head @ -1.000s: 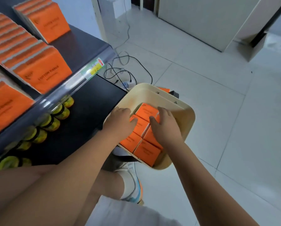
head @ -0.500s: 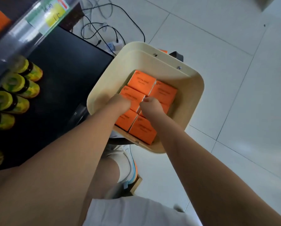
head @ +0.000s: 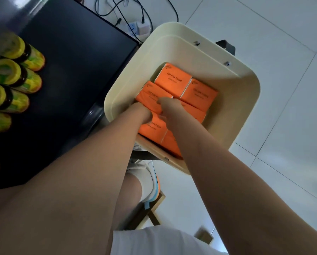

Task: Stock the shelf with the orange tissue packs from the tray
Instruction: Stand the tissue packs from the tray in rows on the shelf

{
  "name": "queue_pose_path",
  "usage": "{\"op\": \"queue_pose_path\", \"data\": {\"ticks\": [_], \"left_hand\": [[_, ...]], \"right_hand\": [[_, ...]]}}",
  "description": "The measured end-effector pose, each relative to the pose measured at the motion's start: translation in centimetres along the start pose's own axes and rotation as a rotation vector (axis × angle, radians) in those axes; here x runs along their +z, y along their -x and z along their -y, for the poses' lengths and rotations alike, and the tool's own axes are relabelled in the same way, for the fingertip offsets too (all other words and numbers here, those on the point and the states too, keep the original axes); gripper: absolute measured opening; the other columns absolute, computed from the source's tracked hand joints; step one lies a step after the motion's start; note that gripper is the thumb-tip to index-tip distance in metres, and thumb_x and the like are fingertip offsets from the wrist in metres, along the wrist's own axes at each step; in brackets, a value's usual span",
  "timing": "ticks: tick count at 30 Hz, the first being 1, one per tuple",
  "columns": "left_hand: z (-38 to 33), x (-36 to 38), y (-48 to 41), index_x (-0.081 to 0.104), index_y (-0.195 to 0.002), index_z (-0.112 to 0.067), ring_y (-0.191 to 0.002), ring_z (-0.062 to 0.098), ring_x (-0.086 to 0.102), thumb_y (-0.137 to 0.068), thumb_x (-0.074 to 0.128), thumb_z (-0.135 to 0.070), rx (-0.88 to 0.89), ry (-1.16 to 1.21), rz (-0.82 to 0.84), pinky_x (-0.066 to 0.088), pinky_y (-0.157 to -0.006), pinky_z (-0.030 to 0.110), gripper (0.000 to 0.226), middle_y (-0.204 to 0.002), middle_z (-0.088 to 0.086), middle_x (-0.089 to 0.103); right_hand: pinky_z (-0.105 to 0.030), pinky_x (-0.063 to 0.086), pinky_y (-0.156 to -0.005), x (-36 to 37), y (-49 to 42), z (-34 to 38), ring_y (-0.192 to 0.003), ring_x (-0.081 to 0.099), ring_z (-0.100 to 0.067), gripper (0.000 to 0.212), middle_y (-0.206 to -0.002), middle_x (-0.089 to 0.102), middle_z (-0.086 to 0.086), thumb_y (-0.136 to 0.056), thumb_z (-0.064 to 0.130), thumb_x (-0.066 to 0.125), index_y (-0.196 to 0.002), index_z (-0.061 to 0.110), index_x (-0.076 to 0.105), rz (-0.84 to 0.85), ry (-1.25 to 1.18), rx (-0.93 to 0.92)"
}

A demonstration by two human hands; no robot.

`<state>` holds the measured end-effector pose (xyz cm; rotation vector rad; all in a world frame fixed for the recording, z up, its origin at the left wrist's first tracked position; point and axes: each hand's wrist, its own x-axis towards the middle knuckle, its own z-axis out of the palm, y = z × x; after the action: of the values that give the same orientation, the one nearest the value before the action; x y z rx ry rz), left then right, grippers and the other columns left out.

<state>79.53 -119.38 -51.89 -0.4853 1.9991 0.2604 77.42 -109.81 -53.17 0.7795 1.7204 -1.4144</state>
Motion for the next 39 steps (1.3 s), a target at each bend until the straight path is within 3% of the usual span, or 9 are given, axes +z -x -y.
{"op": "queue_pose_path", "data": {"ticks": [3,5,10,15,19,23,28,34,39], "left_hand": [[0.2,0.2,-0.6,0.035,-0.157,-0.014,-0.132,0.036,0.048,-0.107,0.048,-0.026,0.062,0.038,-0.011,0.040,-0.105,0.041,0.052,-0.149,0.016,0.046],[0.4,0.4,-0.4,0.038,-0.155,-0.010,-0.133,0.036,0.048,-0.107,0.051,-0.024,0.085,0.117,-0.051,0.040,-0.105,0.041,0.051,-0.147,0.017,0.048],[1.4,0.9,-1.5,0.055,-0.138,-0.006,-0.124,0.035,0.055,-0.101,0.060,-0.026,0.044,0.324,-0.144,0.043,-0.093,0.040,0.041,-0.137,0.015,0.057],[1.7,0.4,-0.7,0.051,-0.145,-0.008,-0.129,0.035,0.055,-0.094,0.072,-0.017,0.095,0.548,-0.140,0.047,-0.102,0.041,0.056,-0.143,0.013,0.056],[2.9,-0.2,1.3,0.064,-0.117,-0.024,-0.108,0.032,0.061,-0.083,0.080,-0.021,0.182,0.691,-0.169,0.054,-0.095,0.046,0.038,-0.120,0.007,0.063],[3.6,-2.1,4.5,0.064,-0.104,-0.027,-0.099,0.028,0.066,-0.084,0.069,-0.020,0.272,0.776,-0.167,0.060,-0.086,0.051,0.021,-0.111,0.006,0.065],[4.0,-4.7,9.7,0.065,-0.105,-0.016,-0.098,0.022,0.073,-0.085,0.079,-0.006,0.414,0.918,-0.143,0.063,-0.073,0.042,0.027,-0.105,0.007,0.074],[6.7,-8.0,17.7,0.061,-0.120,-0.020,-0.096,0.021,0.074,-0.086,0.076,0.002,0.513,1.046,-0.279,0.064,-0.074,0.046,0.043,-0.109,0.004,0.074],[8.6,-12.0,24.2,0.065,-0.112,-0.025,-0.092,0.019,0.076,-0.090,0.071,0.003,0.570,1.063,-0.506,0.063,-0.067,0.043,0.036,-0.107,0.000,0.076]], "right_hand": [[-0.031,0.052,-0.074,0.5,-0.4,0.4,-0.075,0.054,-0.016,0.007,-0.087,0.051,-0.002,-0.098,0.010,0.058,-0.105,0.009,0.056,-0.027,0.025,0.038],[-0.035,0.054,-0.081,0.7,-0.8,0.7,-0.083,0.056,-0.020,0.018,-0.089,0.053,-0.005,-0.096,0.012,0.063,-0.086,0.012,0.048,-0.096,0.058,0.061],[-0.034,0.049,-0.070,0.8,-1.6,0.9,-0.092,0.059,-0.026,0.055,-0.111,0.060,-0.014,-0.086,0.016,0.076,-0.130,0.007,0.044,-0.156,0.014,0.004],[-0.038,0.057,-0.082,0.7,-1.7,0.8,-0.087,0.062,-0.021,0.049,-0.106,0.061,-0.007,-0.083,0.020,0.082,-0.120,0.013,0.050,-0.231,0.001,-0.116],[-0.039,0.059,-0.080,-0.7,0.1,1.3,-0.089,0.066,-0.020,0.048,-0.093,0.060,0.000,-0.084,0.018,0.079,-0.124,0.017,0.052,-0.224,-0.031,-0.205],[-0.032,0.050,-0.058,-2.8,3.2,2.7,-0.055,0.056,-0.019,0.028,-0.068,0.062,-0.009,-0.080,0.010,0.080,-0.102,0.009,0.062,-0.128,-0.100,-0.323],[-0.056,0.058,-0.085,-6.3,8.3,6.0,-0.077,0.069,-0.030,0.038,-0.080,0.072,-0.017,-0.075,0.016,0.079,-0.108,0.005,0.066,0.016,-0.152,-0.469],[-0.030,0.059,-0.069,-8.5,15.3,10.3,-0.078,0.073,-0.019,0.012,-0.088,0.075,-0.007,-0.089,0.004,0.066,-0.099,0.011,0.068,0.302,-0.214,-0.609],[-0.038,0.057,-0.093,-7.0,20.7,14.7,-0.092,0.071,-0.023,0.014,-0.107,0.075,-0.011,-0.091,0.007,0.064,-0.101,0.015,0.069,0.499,-0.319,-0.644]]}}
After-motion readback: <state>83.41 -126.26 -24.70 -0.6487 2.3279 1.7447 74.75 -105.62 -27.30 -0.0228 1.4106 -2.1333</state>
